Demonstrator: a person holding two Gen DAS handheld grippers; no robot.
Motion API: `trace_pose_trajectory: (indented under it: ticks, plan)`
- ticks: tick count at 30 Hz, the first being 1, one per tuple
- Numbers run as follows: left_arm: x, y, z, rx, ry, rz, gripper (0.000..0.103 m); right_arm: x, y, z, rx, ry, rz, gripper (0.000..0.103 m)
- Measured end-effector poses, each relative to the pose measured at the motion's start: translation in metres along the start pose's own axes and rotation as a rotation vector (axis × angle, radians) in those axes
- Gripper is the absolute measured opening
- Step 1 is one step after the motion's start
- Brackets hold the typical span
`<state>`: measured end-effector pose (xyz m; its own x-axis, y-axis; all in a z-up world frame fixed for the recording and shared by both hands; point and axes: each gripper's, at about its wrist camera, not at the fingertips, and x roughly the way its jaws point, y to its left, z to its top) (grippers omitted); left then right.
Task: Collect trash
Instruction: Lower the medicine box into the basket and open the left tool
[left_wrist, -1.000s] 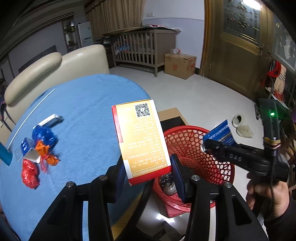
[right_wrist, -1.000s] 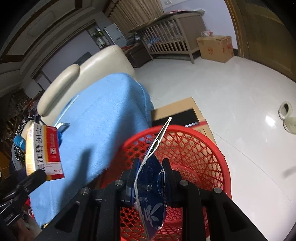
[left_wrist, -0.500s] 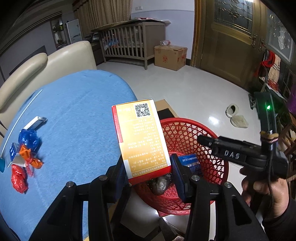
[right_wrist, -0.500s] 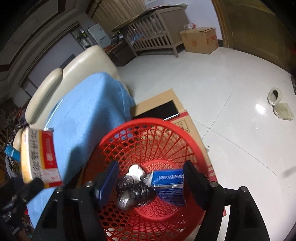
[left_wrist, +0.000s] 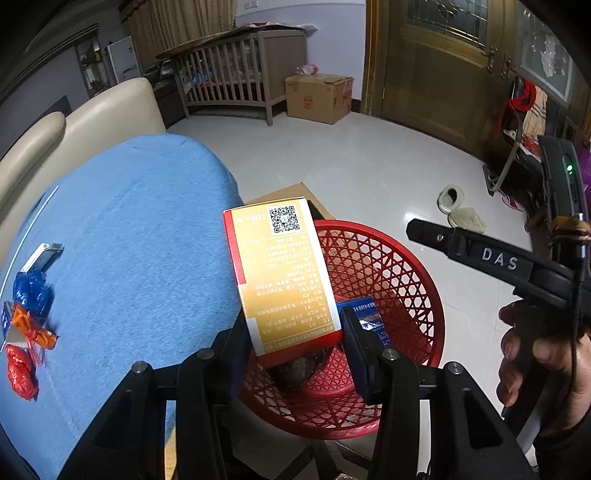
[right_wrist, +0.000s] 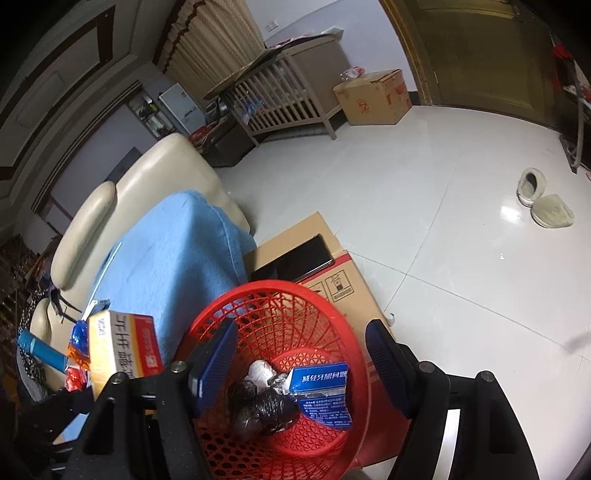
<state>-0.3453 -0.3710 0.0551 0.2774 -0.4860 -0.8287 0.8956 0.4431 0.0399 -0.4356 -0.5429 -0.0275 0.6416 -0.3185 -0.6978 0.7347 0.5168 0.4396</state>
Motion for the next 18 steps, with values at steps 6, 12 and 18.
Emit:
trace_pose_trajectory:
  ticks: [6, 12, 18]
  plan:
    - [0.012, -0.014, 0.005, 0.033, 0.025, -0.009, 0.048, -0.003, -0.012, 0.002, 0.026, -0.012, -0.008, 0.075]
    - [0.024, -0.026, 0.008, 0.056, 0.047, -0.013, 0.048, -0.006, -0.024, 0.004, 0.052, -0.021, -0.016, 0.075]
    - [0.033, -0.03, 0.009, 0.071, 0.066, -0.018, 0.048, -0.008, -0.03, 0.005, 0.067, -0.026, -0.018, 0.075]
